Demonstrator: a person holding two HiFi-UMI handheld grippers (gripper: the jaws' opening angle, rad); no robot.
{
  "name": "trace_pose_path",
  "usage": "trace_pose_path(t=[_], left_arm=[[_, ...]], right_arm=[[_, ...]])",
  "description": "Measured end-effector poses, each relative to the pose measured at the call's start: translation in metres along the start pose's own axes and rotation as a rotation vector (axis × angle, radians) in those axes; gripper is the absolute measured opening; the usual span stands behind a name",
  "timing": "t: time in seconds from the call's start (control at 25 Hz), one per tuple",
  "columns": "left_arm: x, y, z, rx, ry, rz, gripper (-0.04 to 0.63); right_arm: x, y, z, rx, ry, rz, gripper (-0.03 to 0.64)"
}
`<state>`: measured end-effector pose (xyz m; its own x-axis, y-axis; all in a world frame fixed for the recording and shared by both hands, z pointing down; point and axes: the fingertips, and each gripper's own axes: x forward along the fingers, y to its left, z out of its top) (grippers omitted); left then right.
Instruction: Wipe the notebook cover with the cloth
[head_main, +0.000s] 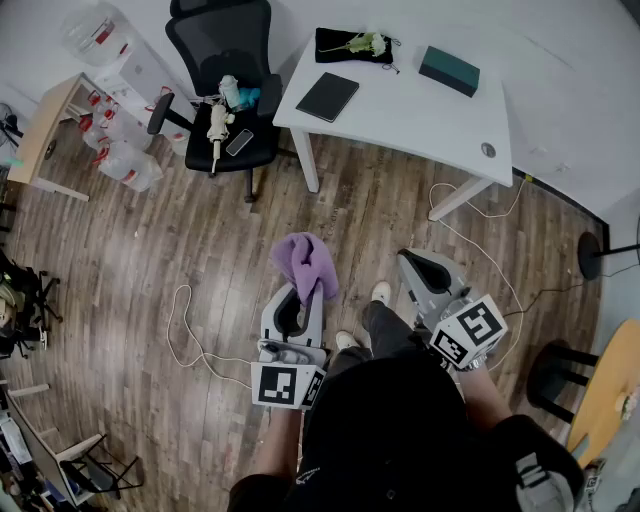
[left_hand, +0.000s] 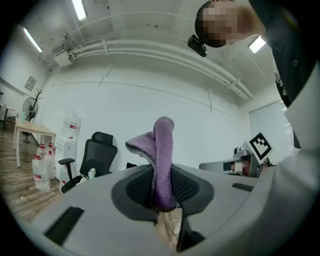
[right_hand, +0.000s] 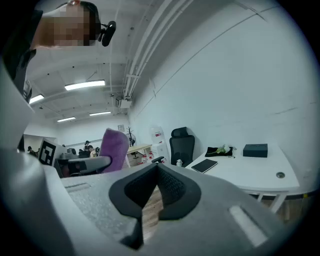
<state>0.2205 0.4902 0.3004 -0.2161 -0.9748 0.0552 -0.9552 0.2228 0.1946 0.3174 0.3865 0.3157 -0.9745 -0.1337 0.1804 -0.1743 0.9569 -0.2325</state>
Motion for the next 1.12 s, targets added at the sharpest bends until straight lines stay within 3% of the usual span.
trace_pose_path(t=[0.4,0.68,1.12], left_arm=[[-0.065,-0.050,0.004,0.020,-0.023,-0.002,0.075],[-0.078,-0.072,-0.004,0.009,-0.025,-0.010,0.075],[-0.095,-0.057,0.002,0.040,-0.039,0.045,0.075]], right_arm=[[-0.071,0.052,-0.002,-0.050,-0.022,-0.001,0.002],[-0.110,0.048,-0.013,-0.070,-0.015,-0.047,0.002],[-0.101,0.054,-0.014,-0.030,-0.050,-0.061,0.002]])
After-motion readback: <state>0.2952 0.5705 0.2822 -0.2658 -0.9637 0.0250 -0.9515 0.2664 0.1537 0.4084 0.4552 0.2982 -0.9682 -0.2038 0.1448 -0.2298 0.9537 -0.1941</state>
